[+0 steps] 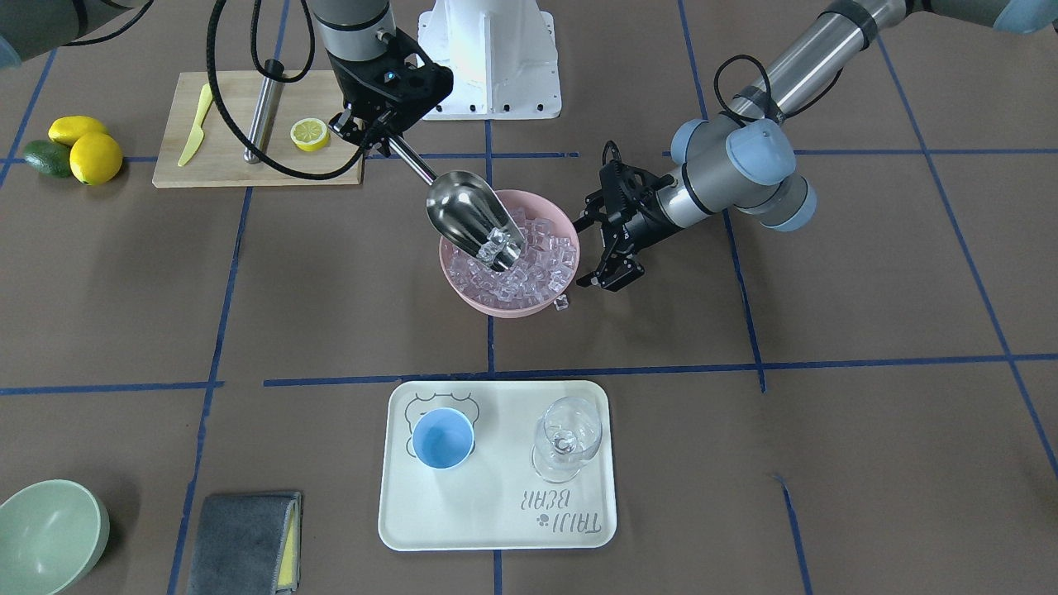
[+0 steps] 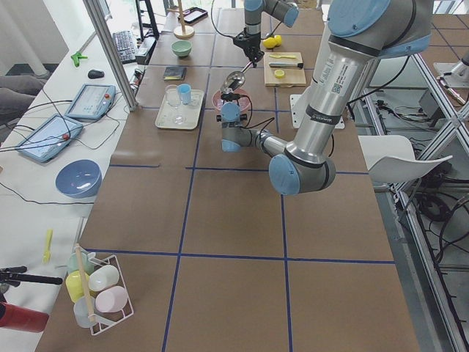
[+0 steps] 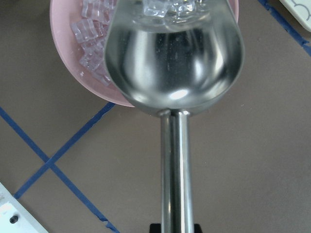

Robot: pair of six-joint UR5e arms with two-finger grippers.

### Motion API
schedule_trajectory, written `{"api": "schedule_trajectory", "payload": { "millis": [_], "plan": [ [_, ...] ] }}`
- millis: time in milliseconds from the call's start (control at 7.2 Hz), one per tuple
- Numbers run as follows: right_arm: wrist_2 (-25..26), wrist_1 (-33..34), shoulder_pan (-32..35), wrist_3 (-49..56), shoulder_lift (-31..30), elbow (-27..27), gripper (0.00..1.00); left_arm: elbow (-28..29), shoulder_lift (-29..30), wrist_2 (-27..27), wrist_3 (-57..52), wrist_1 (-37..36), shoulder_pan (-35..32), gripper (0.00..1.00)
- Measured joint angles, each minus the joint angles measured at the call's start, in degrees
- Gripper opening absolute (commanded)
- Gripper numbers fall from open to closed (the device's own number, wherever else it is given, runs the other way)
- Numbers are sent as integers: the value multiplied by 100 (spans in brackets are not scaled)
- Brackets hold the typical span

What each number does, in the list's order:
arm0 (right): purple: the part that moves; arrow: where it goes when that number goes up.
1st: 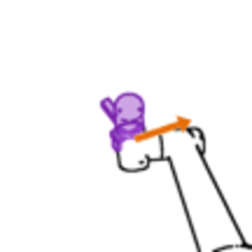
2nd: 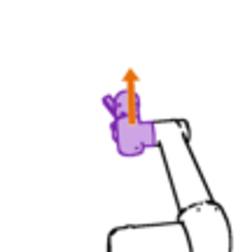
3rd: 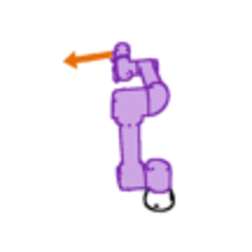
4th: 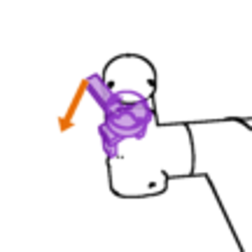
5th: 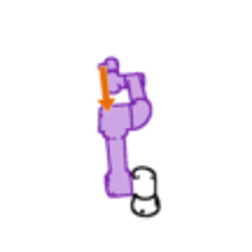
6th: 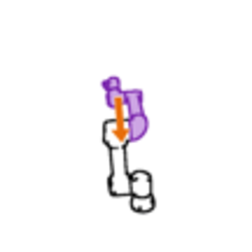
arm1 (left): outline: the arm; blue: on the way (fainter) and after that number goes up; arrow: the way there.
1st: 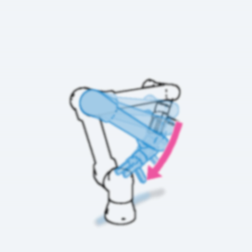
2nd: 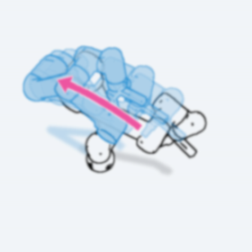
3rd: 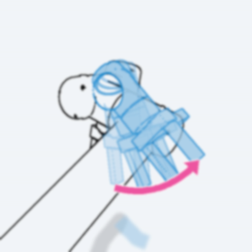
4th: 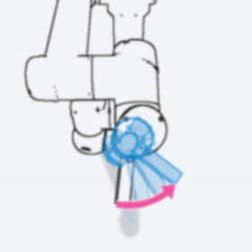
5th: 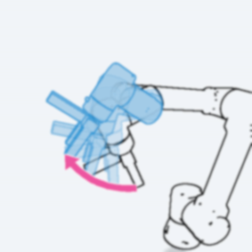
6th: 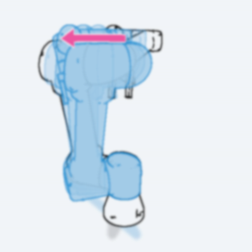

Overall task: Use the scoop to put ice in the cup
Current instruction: 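Lift the loaded scoop out and carry it over the light-blue cup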

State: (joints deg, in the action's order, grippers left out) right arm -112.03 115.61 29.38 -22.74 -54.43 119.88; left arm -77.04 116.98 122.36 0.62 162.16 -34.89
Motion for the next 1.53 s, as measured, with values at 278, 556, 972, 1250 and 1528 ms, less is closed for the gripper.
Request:
{"api": "schedule_trajectory", "payload": {
  "millis": [278, 556, 972, 1250, 1528],
  "plan": [
    [7, -98, 43, -455, 2, 74, 0, -1, 0, 2, 0, 0, 0, 100],
    [4, -337, 206, -776, 5, 36, 0, 1, 0, 2, 0, 0, 0, 100],
    [-254, -374, 802, -935, 183, -530, 0, 1, 0, 1, 0, 0, 0, 100],
    [-538, -345, 1201, -866, 594, -1276, 0, -3, 3, 4, 0, 0, 0, 100],
    [-621, -125, 1473, -497, 947, -1838, 0, 1, 5, -1, 4, 0, 0, 100]
  ]
}}
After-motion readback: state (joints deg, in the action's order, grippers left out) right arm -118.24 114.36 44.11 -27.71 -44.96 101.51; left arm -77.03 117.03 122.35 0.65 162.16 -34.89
